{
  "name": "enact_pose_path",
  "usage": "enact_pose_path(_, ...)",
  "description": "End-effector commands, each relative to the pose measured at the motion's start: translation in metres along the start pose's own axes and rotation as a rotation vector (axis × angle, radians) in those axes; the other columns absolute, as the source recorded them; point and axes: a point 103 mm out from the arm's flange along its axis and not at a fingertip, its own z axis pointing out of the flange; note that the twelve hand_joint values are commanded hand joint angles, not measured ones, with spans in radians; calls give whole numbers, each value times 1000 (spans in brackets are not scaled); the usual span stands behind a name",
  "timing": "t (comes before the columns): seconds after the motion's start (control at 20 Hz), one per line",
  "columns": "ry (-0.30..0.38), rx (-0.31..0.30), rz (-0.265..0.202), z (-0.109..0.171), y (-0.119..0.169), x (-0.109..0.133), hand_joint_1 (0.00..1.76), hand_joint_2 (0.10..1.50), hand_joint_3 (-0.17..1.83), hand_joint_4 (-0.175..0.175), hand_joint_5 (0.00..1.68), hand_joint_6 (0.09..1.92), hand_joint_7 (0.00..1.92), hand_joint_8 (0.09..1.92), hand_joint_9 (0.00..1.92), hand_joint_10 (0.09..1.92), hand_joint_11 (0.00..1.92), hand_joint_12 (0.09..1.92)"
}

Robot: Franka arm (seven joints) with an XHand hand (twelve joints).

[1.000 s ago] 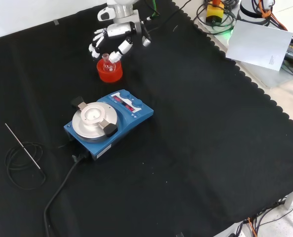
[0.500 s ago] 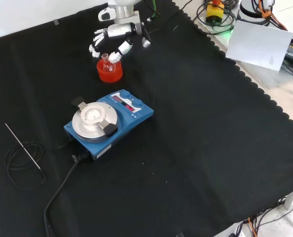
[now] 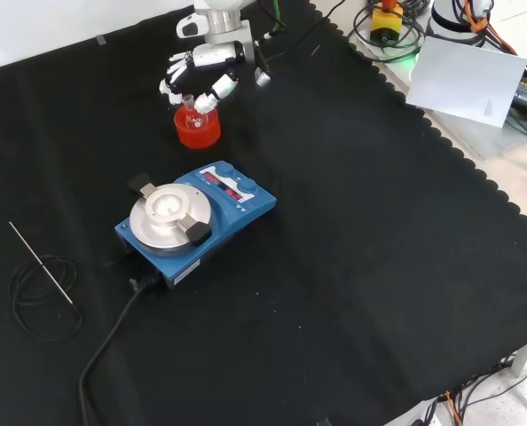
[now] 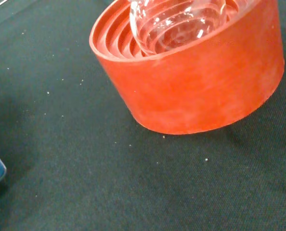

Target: Pick up the round-bottom flask.

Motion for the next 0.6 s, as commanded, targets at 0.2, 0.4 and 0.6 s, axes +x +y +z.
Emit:
enact_pose_path(0.2,-4,-8,-3,-1,0,3,956,1086,-175,-65,650,739,340,607,477,640,61,1338)
enact_pose_path(0.4,-7,-2,0,0,0,2,961,1092,-175,-73,713,782,346,608,480,640,64,1339)
enact_pose_path(0.6,-17,-9,0,0,0,2,989,1111,-153,-11,905,896,348,609,485,639,69,1340)
